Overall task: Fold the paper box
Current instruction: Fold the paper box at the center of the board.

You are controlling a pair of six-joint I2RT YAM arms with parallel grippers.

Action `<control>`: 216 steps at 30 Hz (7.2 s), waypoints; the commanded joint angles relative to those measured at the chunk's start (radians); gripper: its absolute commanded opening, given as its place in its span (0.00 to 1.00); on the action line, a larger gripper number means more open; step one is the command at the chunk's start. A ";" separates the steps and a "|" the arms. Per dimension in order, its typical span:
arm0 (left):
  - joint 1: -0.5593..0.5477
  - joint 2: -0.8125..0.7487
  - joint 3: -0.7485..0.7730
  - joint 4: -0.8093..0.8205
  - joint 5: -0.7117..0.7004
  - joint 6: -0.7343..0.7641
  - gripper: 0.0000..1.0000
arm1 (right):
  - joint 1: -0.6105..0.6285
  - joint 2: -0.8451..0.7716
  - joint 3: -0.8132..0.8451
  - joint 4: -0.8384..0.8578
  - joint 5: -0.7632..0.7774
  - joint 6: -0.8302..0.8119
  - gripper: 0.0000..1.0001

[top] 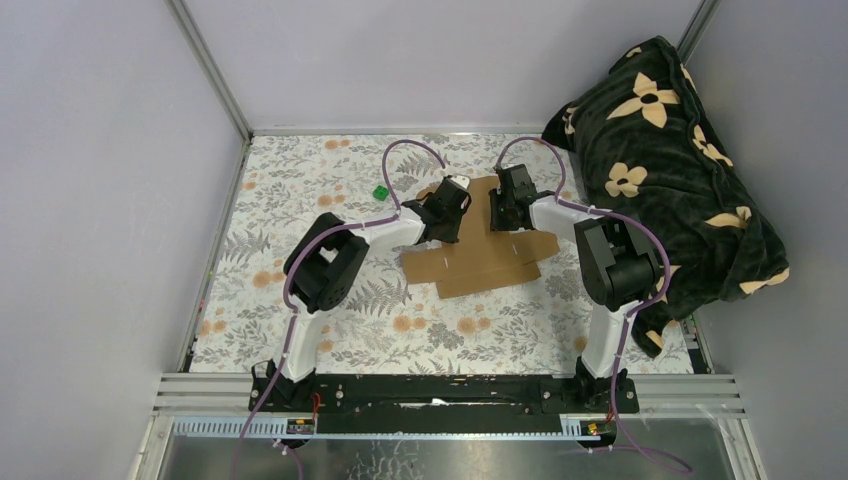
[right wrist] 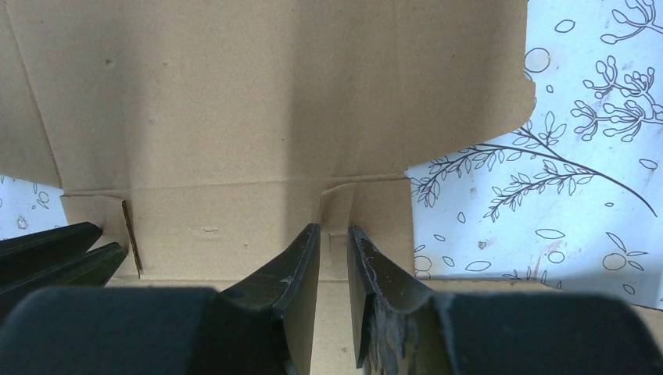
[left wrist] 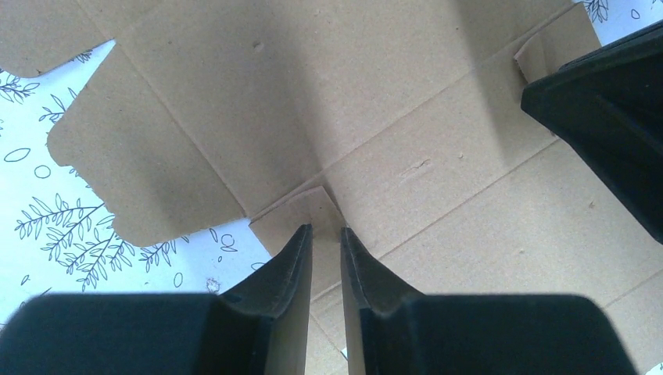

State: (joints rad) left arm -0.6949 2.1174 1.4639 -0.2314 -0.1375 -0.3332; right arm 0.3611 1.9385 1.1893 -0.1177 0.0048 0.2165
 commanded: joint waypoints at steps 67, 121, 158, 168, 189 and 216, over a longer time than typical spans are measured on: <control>0.032 -0.123 -0.111 0.075 0.050 0.028 0.50 | 0.027 0.088 -0.088 -0.192 -0.068 0.027 0.28; 0.000 -0.054 -0.105 0.120 0.141 -0.045 0.49 | 0.027 0.076 -0.105 -0.180 -0.072 0.030 0.28; 0.049 0.019 -0.009 -0.043 0.049 -0.030 0.43 | 0.027 0.051 -0.058 -0.284 0.017 0.045 0.29; 0.073 0.034 0.026 -0.046 0.079 -0.024 0.43 | 0.027 0.110 0.038 -0.322 0.015 0.035 0.35; 0.135 0.104 0.087 -0.066 0.083 -0.027 0.43 | 0.027 0.296 0.315 -0.375 -0.047 0.012 0.35; 0.222 -0.201 0.096 -0.134 0.160 0.003 0.48 | 0.027 -0.023 0.442 -0.457 -0.100 0.006 0.55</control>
State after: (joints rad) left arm -0.4927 2.0132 1.5795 -0.3569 -0.0166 -0.3439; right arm 0.3817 2.0907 1.6306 -0.5671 -0.0517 0.2188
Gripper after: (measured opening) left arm 0.473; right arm 0.529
